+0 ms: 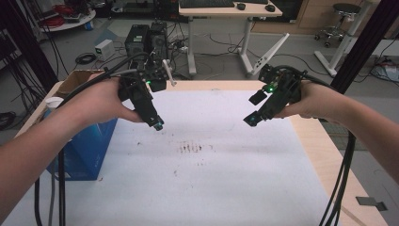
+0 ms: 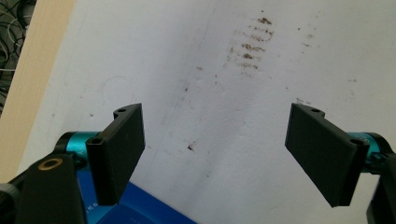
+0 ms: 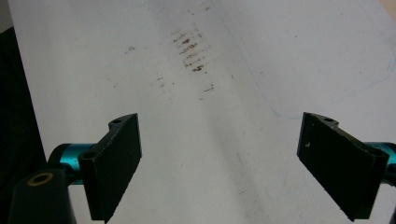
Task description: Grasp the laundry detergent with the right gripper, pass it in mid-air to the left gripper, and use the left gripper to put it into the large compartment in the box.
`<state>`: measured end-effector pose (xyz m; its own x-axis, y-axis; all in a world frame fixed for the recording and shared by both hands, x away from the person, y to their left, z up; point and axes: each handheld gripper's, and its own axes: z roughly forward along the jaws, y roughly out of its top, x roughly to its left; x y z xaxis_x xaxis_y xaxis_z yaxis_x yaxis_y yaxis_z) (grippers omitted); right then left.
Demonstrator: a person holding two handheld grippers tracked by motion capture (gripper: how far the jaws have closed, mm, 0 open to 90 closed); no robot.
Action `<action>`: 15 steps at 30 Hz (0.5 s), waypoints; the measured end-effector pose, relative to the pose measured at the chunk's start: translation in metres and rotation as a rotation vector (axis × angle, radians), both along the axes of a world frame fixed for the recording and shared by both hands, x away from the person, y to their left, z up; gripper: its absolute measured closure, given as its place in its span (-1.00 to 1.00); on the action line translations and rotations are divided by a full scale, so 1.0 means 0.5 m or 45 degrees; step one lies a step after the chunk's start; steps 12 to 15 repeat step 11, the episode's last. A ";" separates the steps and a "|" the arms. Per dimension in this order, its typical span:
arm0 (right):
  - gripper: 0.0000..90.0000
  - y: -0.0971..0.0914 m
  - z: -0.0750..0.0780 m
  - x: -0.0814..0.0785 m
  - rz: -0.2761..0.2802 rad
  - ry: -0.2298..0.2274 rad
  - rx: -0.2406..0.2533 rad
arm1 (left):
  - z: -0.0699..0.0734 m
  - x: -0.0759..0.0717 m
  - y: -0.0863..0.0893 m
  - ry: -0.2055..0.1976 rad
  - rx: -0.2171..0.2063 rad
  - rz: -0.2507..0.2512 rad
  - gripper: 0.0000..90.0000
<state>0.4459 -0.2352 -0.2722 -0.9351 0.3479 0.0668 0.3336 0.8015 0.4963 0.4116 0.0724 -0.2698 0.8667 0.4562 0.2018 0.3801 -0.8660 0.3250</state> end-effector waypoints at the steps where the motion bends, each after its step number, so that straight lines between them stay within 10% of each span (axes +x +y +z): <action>1: -0.70 0.000 0.000 0.000 0.001 -0.001 0.001 | 0.000 0.000 0.000 0.001 0.002 0.001 -0.55; 15: -0.70 -0.001 0.000 -0.002 0.000 0.009 -0.003 | 0.001 -0.001 0.001 0.008 0.000 0.006 -0.55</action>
